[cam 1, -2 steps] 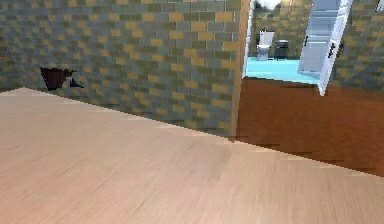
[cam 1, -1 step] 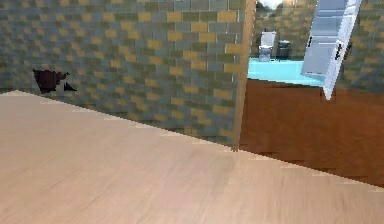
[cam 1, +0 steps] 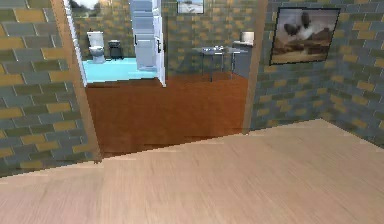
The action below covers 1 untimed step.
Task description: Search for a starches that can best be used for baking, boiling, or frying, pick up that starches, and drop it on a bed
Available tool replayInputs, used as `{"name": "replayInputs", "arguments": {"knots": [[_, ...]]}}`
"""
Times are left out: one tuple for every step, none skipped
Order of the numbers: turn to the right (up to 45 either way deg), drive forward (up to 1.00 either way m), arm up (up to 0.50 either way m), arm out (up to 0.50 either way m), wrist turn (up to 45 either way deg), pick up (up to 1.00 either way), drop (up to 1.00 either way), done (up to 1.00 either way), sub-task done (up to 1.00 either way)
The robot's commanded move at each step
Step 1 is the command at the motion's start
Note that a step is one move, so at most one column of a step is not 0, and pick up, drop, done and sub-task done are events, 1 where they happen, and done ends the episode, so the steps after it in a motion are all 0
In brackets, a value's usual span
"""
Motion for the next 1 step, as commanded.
{"name": "replayInputs", "arguments": {"knots": [[42.0, 0.00, 0.00, 0.00, 0.0, 0.00, 0.00, 0.00, 0.00]]}}
